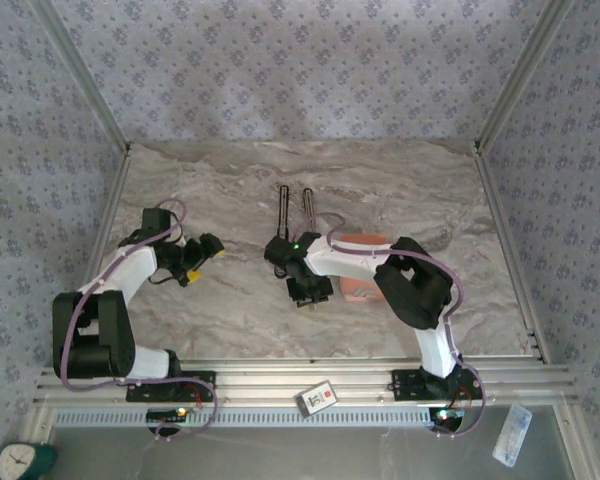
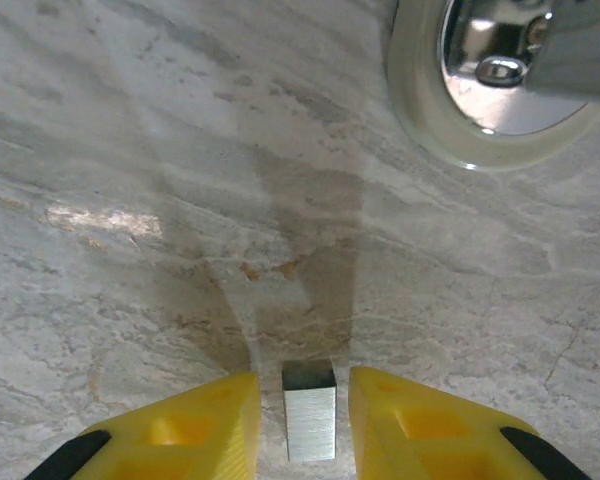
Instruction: Load the staples into the stapler
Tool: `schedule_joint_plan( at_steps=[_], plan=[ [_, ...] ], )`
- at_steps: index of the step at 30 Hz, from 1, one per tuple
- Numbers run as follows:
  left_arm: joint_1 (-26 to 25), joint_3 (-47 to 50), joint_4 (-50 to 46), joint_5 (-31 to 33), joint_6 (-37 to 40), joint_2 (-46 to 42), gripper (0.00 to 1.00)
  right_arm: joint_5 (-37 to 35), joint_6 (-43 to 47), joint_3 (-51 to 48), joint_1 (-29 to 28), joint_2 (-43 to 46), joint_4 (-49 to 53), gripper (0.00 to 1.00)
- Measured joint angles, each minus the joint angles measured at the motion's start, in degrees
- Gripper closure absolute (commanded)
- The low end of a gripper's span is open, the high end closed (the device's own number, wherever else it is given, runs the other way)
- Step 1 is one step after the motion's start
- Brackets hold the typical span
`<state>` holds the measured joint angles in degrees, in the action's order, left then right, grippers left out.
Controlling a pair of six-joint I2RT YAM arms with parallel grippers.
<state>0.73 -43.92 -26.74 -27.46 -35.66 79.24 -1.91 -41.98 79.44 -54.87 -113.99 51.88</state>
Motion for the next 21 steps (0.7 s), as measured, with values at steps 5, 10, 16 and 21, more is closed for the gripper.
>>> schedule_joint_plan(
  at_steps=[5, 10, 16, 21],
  plan=[
    [0.0, 0.0, 0.0, 0.0, 0.0, 0.04, 0.09, 0.33, 0.35, 0.0, 0.0, -0.35, -0.28, 0.77],
    [0.0, 0.0, 0.02, 0.0, 0.02, 0.04, 0.09, 0.52, 0.59, -0.02, 0.22, -0.42, -0.37, 0.82],
    [-0.31, 0.15, 1.22, -0.87, 0.24, 0.04, 0.09, 0.59, 0.2, -0.68, 0.31, 0.31, -0.96, 0.83],
    [-1.09, 0.15, 5.7, -3.63, 0.68, 0.04, 0.09, -1.64, -2.25, -2.6, 0.26, 3.76, -2.23, 0.84]
  ],
)
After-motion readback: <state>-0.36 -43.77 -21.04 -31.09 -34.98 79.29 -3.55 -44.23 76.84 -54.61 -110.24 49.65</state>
